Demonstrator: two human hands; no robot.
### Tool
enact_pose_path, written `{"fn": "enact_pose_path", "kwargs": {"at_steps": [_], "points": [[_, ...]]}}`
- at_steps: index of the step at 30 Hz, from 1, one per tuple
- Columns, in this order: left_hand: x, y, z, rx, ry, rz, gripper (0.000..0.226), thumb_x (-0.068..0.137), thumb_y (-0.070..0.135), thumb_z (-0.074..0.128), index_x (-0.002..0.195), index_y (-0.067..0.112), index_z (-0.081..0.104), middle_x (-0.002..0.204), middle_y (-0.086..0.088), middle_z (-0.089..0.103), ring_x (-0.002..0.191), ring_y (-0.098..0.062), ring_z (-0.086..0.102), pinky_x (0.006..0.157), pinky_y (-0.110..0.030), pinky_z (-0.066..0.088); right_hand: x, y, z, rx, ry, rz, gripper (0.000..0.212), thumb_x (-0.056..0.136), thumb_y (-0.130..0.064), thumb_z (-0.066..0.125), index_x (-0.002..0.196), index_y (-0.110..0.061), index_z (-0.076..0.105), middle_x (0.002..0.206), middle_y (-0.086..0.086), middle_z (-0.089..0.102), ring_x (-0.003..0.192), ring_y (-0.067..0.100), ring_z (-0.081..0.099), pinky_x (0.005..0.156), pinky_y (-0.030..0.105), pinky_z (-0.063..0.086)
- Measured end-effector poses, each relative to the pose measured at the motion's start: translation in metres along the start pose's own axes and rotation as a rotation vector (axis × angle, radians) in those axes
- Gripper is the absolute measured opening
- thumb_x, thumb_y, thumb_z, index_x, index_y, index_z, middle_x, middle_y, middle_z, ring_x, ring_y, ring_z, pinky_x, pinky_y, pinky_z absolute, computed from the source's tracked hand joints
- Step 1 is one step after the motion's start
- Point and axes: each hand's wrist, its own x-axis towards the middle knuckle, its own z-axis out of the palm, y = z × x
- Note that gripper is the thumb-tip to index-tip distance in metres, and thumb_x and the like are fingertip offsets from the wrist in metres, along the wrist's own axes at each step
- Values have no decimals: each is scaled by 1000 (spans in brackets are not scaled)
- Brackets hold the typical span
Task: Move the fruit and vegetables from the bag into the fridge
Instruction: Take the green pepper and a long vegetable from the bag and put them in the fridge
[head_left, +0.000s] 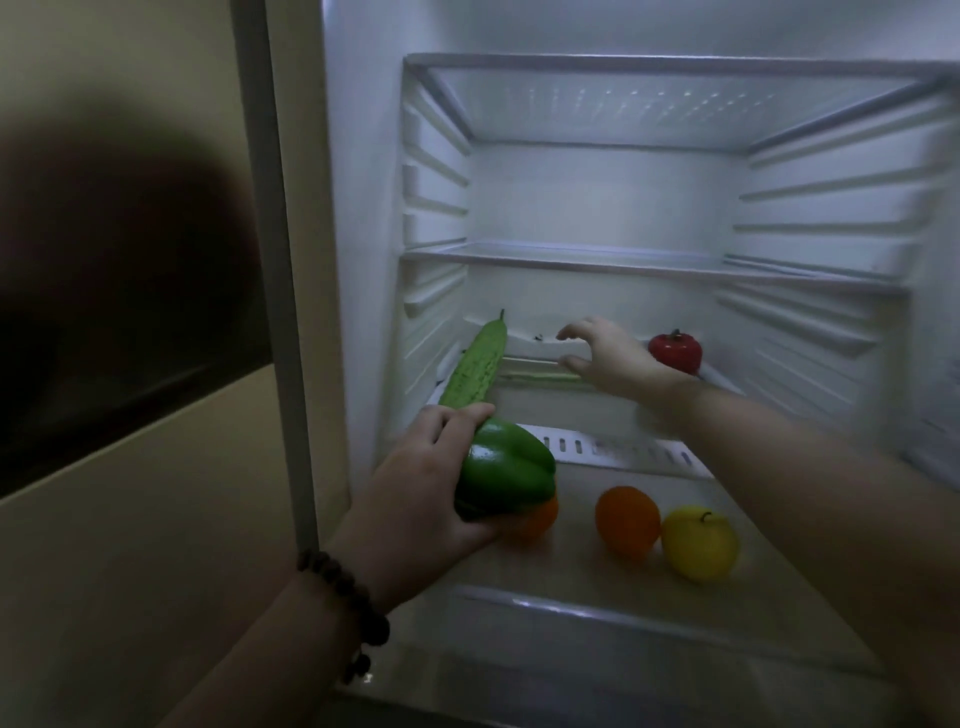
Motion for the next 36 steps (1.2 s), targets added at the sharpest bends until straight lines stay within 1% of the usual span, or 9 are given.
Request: {"fn": "enact_pose_path", "kwargs": {"at_steps": [6, 9, 12, 15, 19, 24, 28, 32, 36], "points": [[3, 7, -12, -151, -20, 43, 85, 59, 43, 83, 133, 29, 42, 120, 6, 45, 104, -6, 47, 87, -14, 38, -86, -8, -30, 53, 96, 65, 38, 88, -33, 61, 123, -21, 55, 127, 4, 52, 118, 21, 48, 100, 39, 42], [24, 13, -21, -188, -7, 59, 84, 59, 40, 84, 131, 27, 44, 118, 2, 46, 104, -10, 48, 85, -14, 36, -124, -4, -35, -1, 65, 206, 32, 87, -33, 62, 115, -20, 60, 120, 4, 55, 103, 19, 54, 88, 37, 49], [54, 23, -15, -209, -25, 56, 87, 59, 39, 85, 132, 25, 41, 119, 2, 48, 103, -11, 48, 81, -14, 38, -157, 8, -36, -30, -30, 266, 36, 88, -37, 61, 121, -25, 57, 129, -1, 50, 113, 18, 50, 94, 32, 43], [87, 31, 7, -225, -98, 33, 87, 57, 40, 85, 129, 23, 38, 119, 2, 50, 104, -15, 52, 86, -28, 47, -170, 18, -36, -100, -175, 370, 55, 88, -45, 57, 139, -33, 39, 142, -3, 39, 122, 18, 43, 97, 33, 40], [129, 34, 43, -127, -232, 1, 80, 62, 37, 84, 126, 22, 38, 121, -1, 44, 108, -18, 49, 91, -36, 48, -167, 19, -36, -227, -317, 365, 58, 90, -44, 54, 143, -38, 30, 142, -2, 37, 119, 18, 45, 96, 33, 44], [179, 21, 94, -24, -270, 2, 89, 65, 36, 82, 138, 21, 33, 129, -7, 38, 117, -26, 42, 97, -44, 45, -166, 25, -35, -243, -335, 347, 57, 92, -37, 53, 143, -39, 27, 142, -3, 36, 117, 17, 45, 96, 32, 44], [219, 24, 129, -179, -329, -54, 94, 62, 25, 85, 138, 21, 29, 133, -5, 39, 120, -24, 44, 99, -43, 44, -163, 32, -32, -254, -351, 330, 56, 94, -34, 50, 144, -40, 24, 142, -5, 33, 117, 17, 42, 96, 30, 42], [250, 38, 168, -143, -347, 22, 78, 61, 25, 86, 122, 17, 38, 124, -6, 45, 112, -25, 49, 91, -40, 48, -162, 34, -29, -278, -377, 323, 60, 95, -31, 47, 146, -39, 17, 144, -3, 28, 125, 20, 35, 102, 35, 39], [262, 52, 201, -125, -400, 116, 73, 66, 23, 83, 125, 17, 40, 129, -7, 39, 117, -29, 45, 94, -45, 47, -163, 35, -26, -276, -388, 326, 64, 95, -28, 48, 146, -39, 12, 150, -2, 21, 135, 22, 24, 107, 41, 35]]}}
